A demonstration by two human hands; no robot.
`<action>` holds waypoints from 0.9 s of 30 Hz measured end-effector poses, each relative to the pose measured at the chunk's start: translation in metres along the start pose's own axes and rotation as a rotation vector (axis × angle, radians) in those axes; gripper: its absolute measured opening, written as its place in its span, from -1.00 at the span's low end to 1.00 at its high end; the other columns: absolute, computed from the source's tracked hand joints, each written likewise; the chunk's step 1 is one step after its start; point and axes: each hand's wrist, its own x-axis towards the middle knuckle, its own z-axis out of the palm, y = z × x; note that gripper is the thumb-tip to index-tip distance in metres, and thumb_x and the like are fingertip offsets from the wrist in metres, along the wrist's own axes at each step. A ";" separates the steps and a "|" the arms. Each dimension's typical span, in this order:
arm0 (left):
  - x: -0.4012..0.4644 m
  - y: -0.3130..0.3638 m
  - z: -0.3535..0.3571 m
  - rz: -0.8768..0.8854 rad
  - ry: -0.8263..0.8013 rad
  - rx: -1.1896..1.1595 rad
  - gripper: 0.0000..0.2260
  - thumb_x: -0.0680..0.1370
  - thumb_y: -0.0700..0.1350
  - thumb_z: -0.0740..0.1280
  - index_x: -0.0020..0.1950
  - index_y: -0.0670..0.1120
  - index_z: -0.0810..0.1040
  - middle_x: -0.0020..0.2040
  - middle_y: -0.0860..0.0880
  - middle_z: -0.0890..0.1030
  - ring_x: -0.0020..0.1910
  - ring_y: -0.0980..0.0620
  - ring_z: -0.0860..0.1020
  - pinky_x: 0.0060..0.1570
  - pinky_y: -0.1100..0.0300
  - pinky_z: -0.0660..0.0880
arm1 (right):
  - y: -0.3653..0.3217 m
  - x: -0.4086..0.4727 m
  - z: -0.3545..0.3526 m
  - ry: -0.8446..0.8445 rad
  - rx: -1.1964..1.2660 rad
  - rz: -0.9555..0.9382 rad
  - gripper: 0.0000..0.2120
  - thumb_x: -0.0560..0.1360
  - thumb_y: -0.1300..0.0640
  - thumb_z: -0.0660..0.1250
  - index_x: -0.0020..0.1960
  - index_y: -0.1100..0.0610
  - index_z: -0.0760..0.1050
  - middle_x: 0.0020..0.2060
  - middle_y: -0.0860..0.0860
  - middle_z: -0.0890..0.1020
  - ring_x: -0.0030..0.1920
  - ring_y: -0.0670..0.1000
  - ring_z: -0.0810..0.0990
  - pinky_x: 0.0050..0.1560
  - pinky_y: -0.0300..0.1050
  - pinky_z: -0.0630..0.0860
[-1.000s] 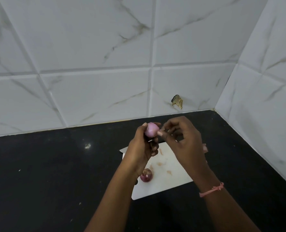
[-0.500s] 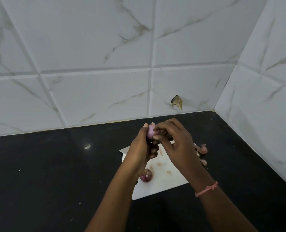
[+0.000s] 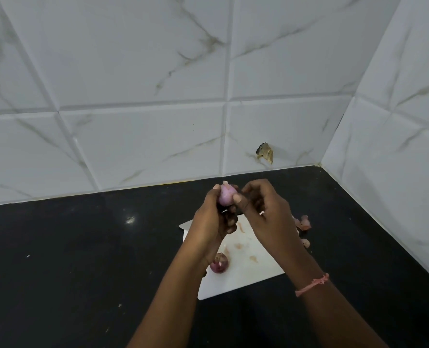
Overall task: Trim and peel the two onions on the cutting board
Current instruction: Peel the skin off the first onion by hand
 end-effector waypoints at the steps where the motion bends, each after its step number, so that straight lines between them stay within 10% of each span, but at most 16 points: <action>1: -0.002 0.000 0.002 0.004 0.001 0.002 -0.58 0.69 0.08 0.08 0.12 -0.19 0.60 -0.25 -0.17 0.48 -0.41 0.04 0.38 -0.39 0.18 0.28 | -0.003 -0.001 0.002 -0.027 0.035 0.023 -0.67 0.51 -0.21 0.26 0.10 0.00 0.42 -0.23 -0.09 0.59 -0.20 -0.12 0.59 -0.24 -0.32 0.50; 10: -0.014 -0.012 0.022 0.095 0.059 -0.014 -0.53 0.65 0.21 0.11 0.10 -0.10 0.63 0.03 -0.05 0.73 0.13 0.03 0.67 0.20 0.12 0.54 | -0.013 -0.007 0.035 0.003 0.368 0.159 -0.73 0.57 -0.10 0.18 0.12 0.06 0.24 -0.06 -0.04 0.54 -0.01 -0.13 0.62 -0.05 -0.25 0.56; 27: -0.006 -0.026 0.020 0.132 0.037 0.025 -0.53 0.66 0.22 0.05 0.03 -0.03 0.66 -0.11 -0.02 0.73 0.00 0.09 0.69 -0.02 0.21 0.56 | -0.017 -0.007 0.052 0.267 0.396 0.234 -0.87 0.63 0.06 0.22 0.09 0.11 0.34 -0.20 -0.30 0.56 -0.13 -0.20 0.61 -0.23 -0.42 0.48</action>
